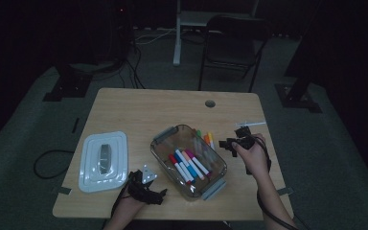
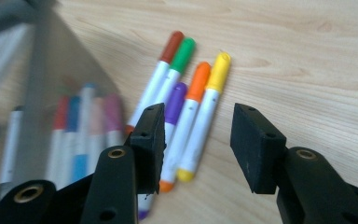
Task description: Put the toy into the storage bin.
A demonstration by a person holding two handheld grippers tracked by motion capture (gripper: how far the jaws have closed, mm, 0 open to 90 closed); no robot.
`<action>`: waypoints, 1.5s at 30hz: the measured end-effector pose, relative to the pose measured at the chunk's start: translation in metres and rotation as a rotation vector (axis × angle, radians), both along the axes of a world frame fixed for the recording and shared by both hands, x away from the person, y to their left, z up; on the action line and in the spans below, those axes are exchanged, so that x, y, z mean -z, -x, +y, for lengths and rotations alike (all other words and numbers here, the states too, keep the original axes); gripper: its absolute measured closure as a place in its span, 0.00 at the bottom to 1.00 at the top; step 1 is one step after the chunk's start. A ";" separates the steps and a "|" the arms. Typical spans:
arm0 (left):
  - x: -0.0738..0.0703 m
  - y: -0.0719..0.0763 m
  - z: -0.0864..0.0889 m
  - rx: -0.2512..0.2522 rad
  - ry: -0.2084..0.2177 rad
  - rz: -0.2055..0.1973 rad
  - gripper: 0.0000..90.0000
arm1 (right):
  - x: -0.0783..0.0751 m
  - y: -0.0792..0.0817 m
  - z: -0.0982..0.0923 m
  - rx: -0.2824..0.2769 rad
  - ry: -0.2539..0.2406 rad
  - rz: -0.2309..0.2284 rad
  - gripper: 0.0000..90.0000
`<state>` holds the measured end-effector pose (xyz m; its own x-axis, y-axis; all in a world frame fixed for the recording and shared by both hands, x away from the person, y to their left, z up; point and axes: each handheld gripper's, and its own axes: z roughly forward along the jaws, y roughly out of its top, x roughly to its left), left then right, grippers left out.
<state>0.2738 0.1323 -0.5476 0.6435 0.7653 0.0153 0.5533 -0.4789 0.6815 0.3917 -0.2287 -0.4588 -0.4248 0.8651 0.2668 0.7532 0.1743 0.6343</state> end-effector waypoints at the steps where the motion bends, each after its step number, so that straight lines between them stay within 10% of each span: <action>1: 0.000 0.000 0.000 0.000 0.000 0.000 0.01 | 0.007 -0.003 0.001 0.007 0.009 0.005 0.61; 10: 0.000 0.000 0.000 0.000 0.000 0.000 0.01 | 0.052 -0.032 0.014 0.024 0.035 0.057 0.63; 23: 0.000 0.000 0.000 0.000 0.001 -0.001 0.01 | 0.063 -0.046 0.026 0.072 0.111 0.103 0.67; 29: 0.000 0.000 0.000 -0.001 0.001 -0.001 0.01 | 0.062 -0.046 0.025 0.104 0.166 0.099 0.84; 45: 0.000 0.000 0.000 0.000 0.000 0.000 0.01 | 0.030 -0.022 -0.003 0.115 0.013 0.073 0.85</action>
